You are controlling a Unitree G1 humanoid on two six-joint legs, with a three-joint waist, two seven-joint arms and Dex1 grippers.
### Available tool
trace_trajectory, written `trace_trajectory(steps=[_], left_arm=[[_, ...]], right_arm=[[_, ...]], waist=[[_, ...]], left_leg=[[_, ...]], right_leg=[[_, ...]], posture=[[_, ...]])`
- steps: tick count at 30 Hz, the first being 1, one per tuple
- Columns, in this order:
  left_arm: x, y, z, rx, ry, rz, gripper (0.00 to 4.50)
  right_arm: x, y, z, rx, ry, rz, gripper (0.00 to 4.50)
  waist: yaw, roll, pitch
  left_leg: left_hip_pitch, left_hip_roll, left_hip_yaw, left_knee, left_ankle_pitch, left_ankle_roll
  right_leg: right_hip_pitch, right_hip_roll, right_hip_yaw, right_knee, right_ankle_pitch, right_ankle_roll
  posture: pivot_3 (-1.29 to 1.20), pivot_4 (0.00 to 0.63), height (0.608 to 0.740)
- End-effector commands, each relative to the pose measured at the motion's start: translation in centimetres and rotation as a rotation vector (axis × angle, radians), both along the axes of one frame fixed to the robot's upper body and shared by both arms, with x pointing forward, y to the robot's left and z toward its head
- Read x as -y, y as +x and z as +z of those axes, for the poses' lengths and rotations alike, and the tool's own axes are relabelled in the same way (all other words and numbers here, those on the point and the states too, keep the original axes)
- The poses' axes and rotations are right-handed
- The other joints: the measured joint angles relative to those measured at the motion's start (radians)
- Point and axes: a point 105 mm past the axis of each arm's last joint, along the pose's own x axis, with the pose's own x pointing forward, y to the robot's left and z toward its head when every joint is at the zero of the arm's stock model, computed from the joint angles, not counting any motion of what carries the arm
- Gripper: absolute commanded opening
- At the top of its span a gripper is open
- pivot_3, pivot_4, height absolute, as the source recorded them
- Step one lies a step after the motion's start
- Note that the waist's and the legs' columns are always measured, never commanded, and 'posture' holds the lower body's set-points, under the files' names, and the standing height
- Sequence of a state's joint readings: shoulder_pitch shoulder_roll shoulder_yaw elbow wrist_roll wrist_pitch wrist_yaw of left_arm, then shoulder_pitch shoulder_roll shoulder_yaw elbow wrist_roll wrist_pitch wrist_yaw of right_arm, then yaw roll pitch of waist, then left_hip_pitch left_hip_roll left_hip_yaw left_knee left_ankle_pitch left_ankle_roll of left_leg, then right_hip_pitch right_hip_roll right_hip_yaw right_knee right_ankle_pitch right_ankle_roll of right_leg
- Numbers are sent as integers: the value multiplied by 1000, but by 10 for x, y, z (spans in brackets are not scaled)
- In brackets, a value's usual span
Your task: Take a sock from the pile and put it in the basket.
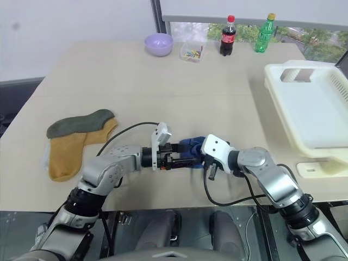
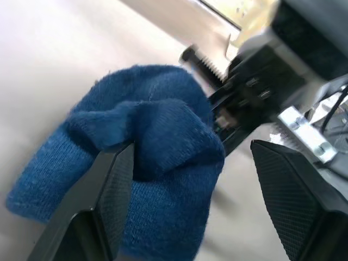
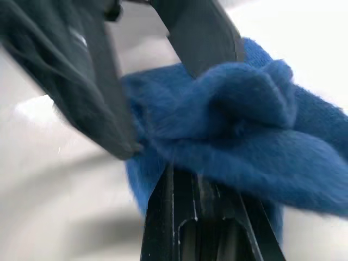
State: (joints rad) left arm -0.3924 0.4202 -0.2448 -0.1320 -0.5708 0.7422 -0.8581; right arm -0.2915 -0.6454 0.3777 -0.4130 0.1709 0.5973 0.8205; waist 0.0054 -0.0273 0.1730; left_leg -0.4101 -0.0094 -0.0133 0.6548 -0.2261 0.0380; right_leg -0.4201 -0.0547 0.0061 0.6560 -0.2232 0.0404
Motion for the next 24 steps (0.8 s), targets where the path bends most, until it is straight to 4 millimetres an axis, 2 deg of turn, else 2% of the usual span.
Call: trace_trajectory(steps=[1,2,5,8,10,14,17,21,24], left_arm=[[10,0,3,43,-11,-44,3589],[12,0,2,43,-12,-55,3589],[18,1,1,48,-24,-65,3589],[13,0,3,79,-32,-67,3589],[8,-1,8,102,-56,-69,3589],[-5,-5,23,146,-107,-55,3589],[-13,-6,26,181,-93,-38,3589],[-23,-9,26,217,-51,-12,3589],[-30,-12,24,253,-13,22,3589]], right_arm=[[2,-15,18,41,10,44,48],[4,-18,20,35,19,43,48],[11,-23,28,29,40,13,839],[22,-27,43,1,110,-54,1974],[25,-27,54,-28,181,-97,2903],[24,-13,72,-53,320,-183,2903],[16,5,75,-43,329,-236,2903],[-3,28,61,-51,286,-271,2903],[-3,44,28,-61,138,-313,2903]], waist=[[4,0,0],[5,0,0],[7,0,0],[8,0,0],[7,0,0],[4,1,0],[5,3,1],[6,3,1],[8,3,1]], left_leg=[[-1,0,-1,0,0,0],[-1,0,-1,0,0,0],[-1,0,-3,0,0,0],[-3,0,-4,1,0,0],[-3,0,-5,1,0,0],[-3,2,-6,1,0,0],[-3,2,-7,1,0,0],[-4,1,-7,1,0,0],[-4,0,-7,1,0,0]], right_leg=[[0,0,-1,0,0,0],[0,0,-1,0,0,0],[0,0,-3,0,0,0],[0,0,-4,-1,0,0],[0,0,-5,-2,0,0],[0,0,-6,-2,0,-1],[0,0,-7,-1,-1,-2],[0,-1,-7,-2,-1,-2],[0,0,-7,-3,0,-1]], posture=[[0,150,740],[0,150,740],[0,150,740],[0,150,740],[0,150,740],[0,150,740],[0,150,740],[0,150,740],[0,150,740]])
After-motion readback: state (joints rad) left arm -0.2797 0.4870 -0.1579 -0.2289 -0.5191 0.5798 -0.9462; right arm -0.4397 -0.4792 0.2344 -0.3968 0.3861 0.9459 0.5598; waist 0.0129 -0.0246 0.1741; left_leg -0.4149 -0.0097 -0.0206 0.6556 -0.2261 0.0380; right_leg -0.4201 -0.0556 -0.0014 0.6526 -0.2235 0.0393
